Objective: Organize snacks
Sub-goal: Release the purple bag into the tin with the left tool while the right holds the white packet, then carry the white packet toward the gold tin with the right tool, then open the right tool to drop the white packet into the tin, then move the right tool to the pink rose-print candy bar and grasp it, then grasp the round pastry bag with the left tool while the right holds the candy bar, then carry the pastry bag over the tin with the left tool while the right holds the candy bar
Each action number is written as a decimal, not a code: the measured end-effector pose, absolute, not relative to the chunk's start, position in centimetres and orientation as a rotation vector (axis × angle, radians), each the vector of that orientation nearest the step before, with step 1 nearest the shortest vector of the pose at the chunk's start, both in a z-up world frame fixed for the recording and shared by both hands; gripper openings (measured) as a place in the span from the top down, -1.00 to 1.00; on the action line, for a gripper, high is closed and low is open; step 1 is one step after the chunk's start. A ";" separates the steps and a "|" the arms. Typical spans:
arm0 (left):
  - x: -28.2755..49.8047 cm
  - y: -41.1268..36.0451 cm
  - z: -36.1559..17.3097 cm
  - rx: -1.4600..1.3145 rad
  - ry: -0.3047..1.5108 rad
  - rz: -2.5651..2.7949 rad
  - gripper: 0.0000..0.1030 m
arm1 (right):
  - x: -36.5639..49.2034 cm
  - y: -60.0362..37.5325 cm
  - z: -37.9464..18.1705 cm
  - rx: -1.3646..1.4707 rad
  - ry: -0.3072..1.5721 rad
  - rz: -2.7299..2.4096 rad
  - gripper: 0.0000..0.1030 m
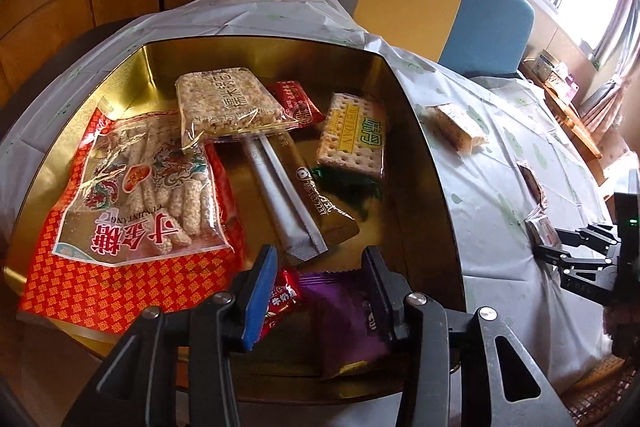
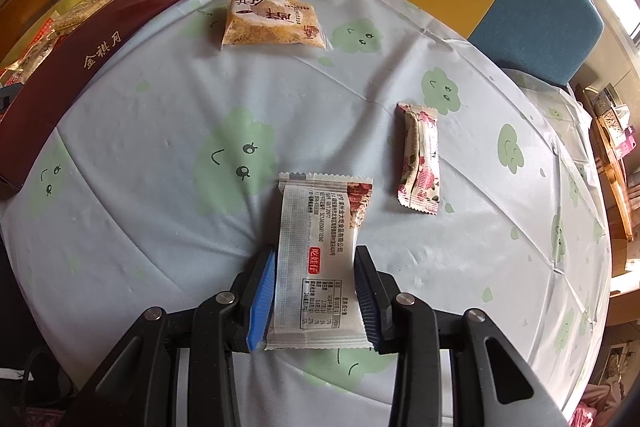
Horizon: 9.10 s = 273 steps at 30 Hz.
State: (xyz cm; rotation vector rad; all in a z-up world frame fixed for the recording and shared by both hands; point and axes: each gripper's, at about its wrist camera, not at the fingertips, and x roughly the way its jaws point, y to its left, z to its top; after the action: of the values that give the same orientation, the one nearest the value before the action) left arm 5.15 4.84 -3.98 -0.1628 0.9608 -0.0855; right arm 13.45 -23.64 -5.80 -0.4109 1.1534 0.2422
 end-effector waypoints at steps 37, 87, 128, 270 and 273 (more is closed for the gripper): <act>0.7 9.6 -0.3 -0.152 0.845 0.135 0.17 | 14.4 -24.0 -5.5 -0.207 1.226 -0.016 0.33; 0.3 9.9 0.2 -0.101 0.785 0.152 0.17 | 10.8 -20.3 -3.1 0.230 1.041 0.132 0.35; 0.1 12.5 -0.9 -0.149 0.824 0.259 0.13 | 12.0 -5.0 0.3 0.052 0.960 0.443 0.25; 14.5 -14.6 -5.9 0.229 1.097 -0.300 -0.18 | 22.7 -27.8 -5.9 -0.161 1.213 0.077 0.35; 14.4 -14.4 -6.3 0.209 1.074 -0.293 -0.18 | 22.9 -28.6 -6.1 -0.141 1.213 0.078 0.35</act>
State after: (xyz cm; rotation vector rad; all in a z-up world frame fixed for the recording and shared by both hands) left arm 14.45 -14.37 -6.31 0.2090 1.0742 -0.2931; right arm 22.88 -28.61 -6.10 -0.1406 1.2132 0.0784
